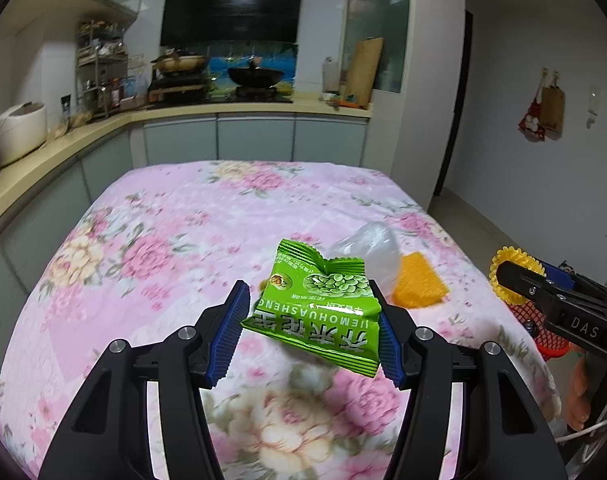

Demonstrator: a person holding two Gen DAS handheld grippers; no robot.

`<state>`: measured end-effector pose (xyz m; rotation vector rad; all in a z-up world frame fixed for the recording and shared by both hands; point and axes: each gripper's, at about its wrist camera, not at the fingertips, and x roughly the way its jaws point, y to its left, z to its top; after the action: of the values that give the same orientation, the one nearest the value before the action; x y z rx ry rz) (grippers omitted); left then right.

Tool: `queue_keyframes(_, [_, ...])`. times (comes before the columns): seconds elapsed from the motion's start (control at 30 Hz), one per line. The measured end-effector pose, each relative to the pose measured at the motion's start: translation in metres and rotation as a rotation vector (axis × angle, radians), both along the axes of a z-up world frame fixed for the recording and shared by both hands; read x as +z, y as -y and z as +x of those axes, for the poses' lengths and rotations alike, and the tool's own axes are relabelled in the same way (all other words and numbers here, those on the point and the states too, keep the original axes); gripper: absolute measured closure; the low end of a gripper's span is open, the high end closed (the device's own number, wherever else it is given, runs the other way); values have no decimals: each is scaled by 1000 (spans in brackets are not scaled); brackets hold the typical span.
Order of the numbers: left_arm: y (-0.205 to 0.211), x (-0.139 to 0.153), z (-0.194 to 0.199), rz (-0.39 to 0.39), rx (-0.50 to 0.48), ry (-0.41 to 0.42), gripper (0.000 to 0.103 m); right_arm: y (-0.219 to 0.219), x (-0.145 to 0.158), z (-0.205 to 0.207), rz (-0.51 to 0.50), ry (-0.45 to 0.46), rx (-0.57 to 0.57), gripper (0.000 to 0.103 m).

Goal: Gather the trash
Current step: 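Carry the green packet and yellow foam net over the red basket and open both grippers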

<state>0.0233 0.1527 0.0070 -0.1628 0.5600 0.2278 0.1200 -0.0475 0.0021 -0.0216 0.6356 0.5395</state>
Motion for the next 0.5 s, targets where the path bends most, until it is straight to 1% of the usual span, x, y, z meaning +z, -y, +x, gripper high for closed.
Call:
queue_keyframes(0.23, [24,12,17,23,-63,36,47,24,16,4,24,35,-45,39])
queue_keyframes(0.5, [56,23,38,38,-137,55,47,57,29,12,50,59,-115,39])
